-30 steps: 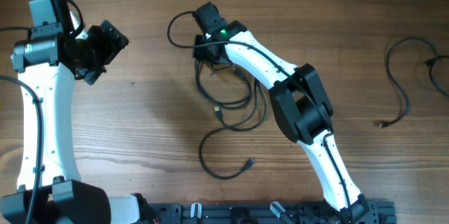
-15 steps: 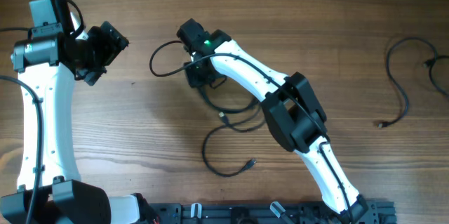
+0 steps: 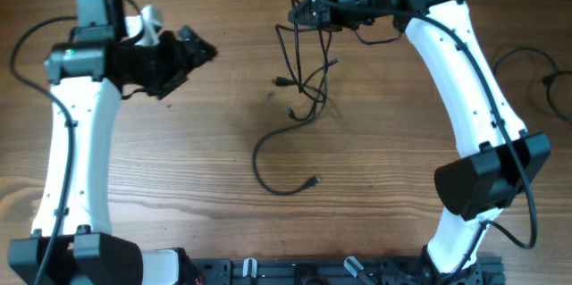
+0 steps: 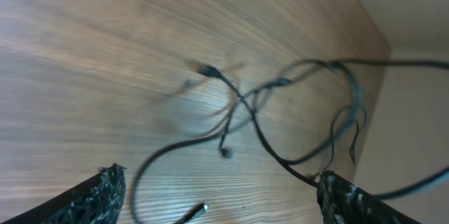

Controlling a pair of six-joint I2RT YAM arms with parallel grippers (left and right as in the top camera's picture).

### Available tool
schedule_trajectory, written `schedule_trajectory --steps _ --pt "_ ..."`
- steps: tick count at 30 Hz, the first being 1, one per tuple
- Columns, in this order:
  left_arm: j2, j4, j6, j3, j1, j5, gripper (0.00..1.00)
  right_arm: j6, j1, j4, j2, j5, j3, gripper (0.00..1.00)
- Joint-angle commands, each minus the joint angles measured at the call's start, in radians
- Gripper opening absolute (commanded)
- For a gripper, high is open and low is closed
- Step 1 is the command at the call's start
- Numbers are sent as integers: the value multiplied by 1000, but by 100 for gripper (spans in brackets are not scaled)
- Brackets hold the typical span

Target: Untangle cables

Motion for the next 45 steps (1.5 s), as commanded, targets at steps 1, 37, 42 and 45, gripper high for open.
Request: schedule_trajectory --steps 1,37,42,45 --pt "56 56 1 7 -96 36 92 -31 -8 -2 20 -143 -3 4" --pt "343 512 -56 6 -301 277 84 -65 -8 -58 20 -130 -3 4" --pt "375 504 -80 6 -315 177 22 -51 -8 -66 18 -129 -3 4" --pt "375 452 -92 6 -303 58 4 -38 -28 -66 -13 -79 -2 4"
